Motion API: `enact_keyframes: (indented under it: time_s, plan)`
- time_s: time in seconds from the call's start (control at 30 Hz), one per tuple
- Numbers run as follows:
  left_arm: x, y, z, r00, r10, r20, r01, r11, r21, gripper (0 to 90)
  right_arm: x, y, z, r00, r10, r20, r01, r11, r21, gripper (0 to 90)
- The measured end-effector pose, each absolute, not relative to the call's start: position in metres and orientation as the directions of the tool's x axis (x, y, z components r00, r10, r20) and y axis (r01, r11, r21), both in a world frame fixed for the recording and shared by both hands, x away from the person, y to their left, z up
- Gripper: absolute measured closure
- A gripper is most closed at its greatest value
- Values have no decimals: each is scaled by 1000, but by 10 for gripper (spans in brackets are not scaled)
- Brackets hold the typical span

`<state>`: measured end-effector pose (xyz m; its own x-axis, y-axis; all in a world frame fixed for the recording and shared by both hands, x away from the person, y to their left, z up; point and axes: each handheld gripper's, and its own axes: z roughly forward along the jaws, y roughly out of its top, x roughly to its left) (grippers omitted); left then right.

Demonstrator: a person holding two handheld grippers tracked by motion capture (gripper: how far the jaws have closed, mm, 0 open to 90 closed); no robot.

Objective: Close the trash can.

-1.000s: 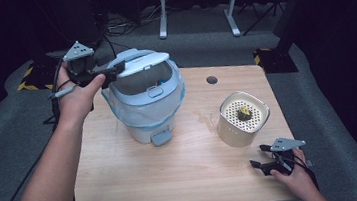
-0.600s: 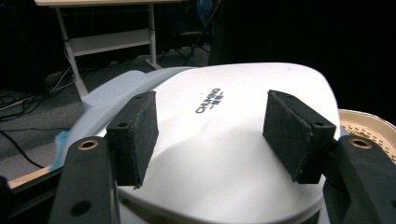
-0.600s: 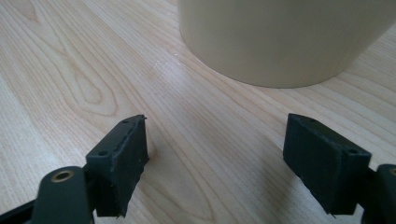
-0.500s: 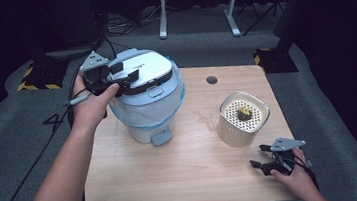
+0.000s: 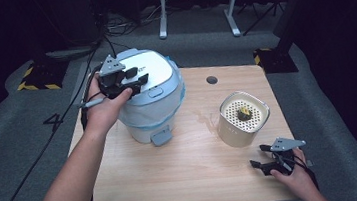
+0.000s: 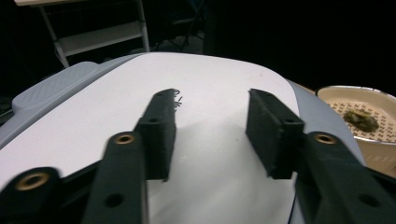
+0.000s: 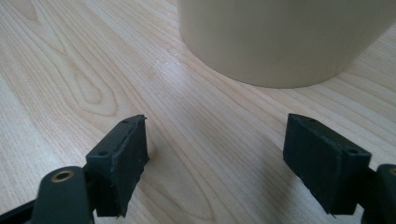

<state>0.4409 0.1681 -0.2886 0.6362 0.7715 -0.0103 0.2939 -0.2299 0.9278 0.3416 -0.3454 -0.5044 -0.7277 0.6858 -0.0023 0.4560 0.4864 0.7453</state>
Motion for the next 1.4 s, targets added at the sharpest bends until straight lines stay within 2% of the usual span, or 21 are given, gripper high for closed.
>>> enact_keyframes:
  time_s: [0.03, 0.13, 0.3, 0.47, 0.63, 0.93, 1.07, 1.13, 1.17, 1.2, 1.23, 1.27, 1.37, 1.4]
  plan:
    - [440, 168, -288, 641, 768, -10, 294, -233, 927, 639, 342, -345, -504, -728, 686, -2, 456, 486, 745, 221]
    - [439, 167, -288, 649, 761, -13, 295, -235, 926, 728, 342, -345, -504, -728, 686, -2, 456, 486, 745, 221]
    - [438, 164, -288, 652, 758, -2, 292, -249, 923, 806, 342, -345, -504, -728, 686, -3, 456, 487, 745, 221]
    - [438, 161, -286, 640, 768, -12, 313, -246, 917, 813, 342, -345, -504, -728, 686, -2, 456, 487, 745, 221]
    - [437, 157, -283, 633, 774, 24, 315, -286, 905, 817, 342, -345, -504, -728, 686, -3, 456, 487, 745, 221]
    - [441, 153, -279, 639, 769, 30, 353, -328, 876, 829, 342, -345, -504, -728, 686, -2, 456, 487, 745, 221]
    - [439, 149, -280, 635, 769, 70, 324, -348, 880, 829, 342, -345, -504, -729, 685, -3, 455, 488, 745, 221]
    - [440, 149, -283, 636, 770, 49, 317, -319, 893, 825, 343, -345, -504, -731, 682, -2, 453, 488, 746, 221]
    - [441, 149, -284, 635, 771, 40, 317, -307, 897, 807, 343, -345, -504, -732, 682, -2, 453, 489, 746, 221]
    - [442, 150, -285, 631, 775, 21, 316, -283, 906, 747, 343, -345, -504, -732, 681, -3, 452, 489, 746, 221]
    - [442, 150, -286, 631, 776, 19, 315, -278, 907, 573, 343, -345, -504, -732, 681, -4, 452, 490, 746, 221]
    - [442, 150, -286, 633, 774, 13, 315, -273, 909, 518, 343, -345, -504, -732, 681, -4, 452, 490, 746, 221]
    - [439, 152, -283, 650, 760, -1, 293, -250, 923, 406, 343, -345, -504, -732, 681, -4, 452, 490, 746, 221]
    - [437, 153, -282, 655, 756, -5, 282, -238, 929, 394, 343, -345, -504, -732, 681, -4, 452, 489, 746, 221]
